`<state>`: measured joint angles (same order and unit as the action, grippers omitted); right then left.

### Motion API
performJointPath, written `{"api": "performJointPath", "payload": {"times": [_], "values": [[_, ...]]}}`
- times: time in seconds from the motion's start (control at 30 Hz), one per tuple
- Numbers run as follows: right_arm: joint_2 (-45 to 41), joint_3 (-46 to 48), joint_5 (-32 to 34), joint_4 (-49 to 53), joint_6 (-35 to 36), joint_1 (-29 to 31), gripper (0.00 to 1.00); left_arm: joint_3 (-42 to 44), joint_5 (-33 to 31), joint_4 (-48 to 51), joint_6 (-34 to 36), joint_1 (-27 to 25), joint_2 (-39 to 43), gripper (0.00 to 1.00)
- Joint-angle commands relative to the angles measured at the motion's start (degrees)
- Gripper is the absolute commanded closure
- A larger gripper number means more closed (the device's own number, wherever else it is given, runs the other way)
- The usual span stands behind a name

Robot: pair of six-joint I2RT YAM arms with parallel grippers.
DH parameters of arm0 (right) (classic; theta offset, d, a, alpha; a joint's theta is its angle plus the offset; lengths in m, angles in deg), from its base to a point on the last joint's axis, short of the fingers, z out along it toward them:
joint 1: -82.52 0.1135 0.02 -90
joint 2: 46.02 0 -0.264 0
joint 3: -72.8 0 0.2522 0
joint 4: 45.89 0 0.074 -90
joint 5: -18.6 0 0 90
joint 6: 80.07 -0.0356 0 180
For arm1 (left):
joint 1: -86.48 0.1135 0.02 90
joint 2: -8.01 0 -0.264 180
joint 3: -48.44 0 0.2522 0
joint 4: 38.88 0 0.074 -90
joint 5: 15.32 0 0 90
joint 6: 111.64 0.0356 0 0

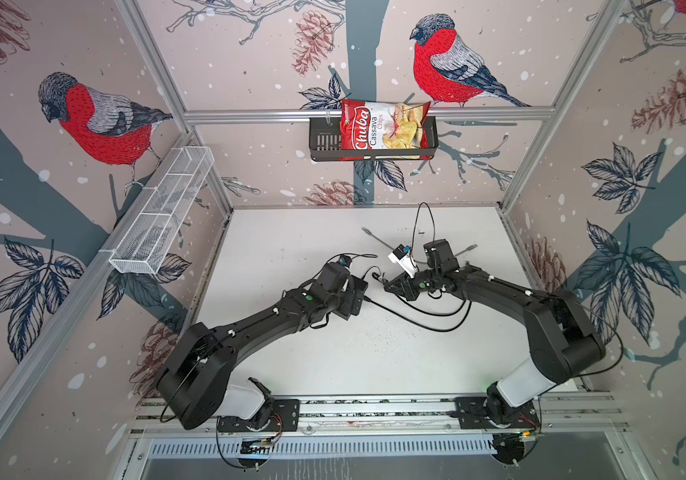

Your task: Insert the plug into the switch port

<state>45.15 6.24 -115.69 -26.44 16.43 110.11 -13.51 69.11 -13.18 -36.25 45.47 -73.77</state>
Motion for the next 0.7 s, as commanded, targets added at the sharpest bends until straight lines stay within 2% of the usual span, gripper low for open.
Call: {"api": "performJointPath", "payload": {"times": [0.0, 0.2, 0.67], "values": [[-1.28, -0.35, -0.2, 1.81, -1.76, -0.09, 0.99, -1.83, -4.35, 8.71, 2.47, -0.38, -2.88, 0.04], [-2.05, -0.66, -0.35, 2.86, -2.64, -0.04, 0.99, -3.31, -4.97, 12.47, 2.0, -0.47, -7.79, 0.04], [-0.83, -0.38, -2.2, 2.88, -3.15, 0.21, 0.98, -5.18, -4.29, 9.28, 2.39, -0.38, -13.79, 0.11]]}}
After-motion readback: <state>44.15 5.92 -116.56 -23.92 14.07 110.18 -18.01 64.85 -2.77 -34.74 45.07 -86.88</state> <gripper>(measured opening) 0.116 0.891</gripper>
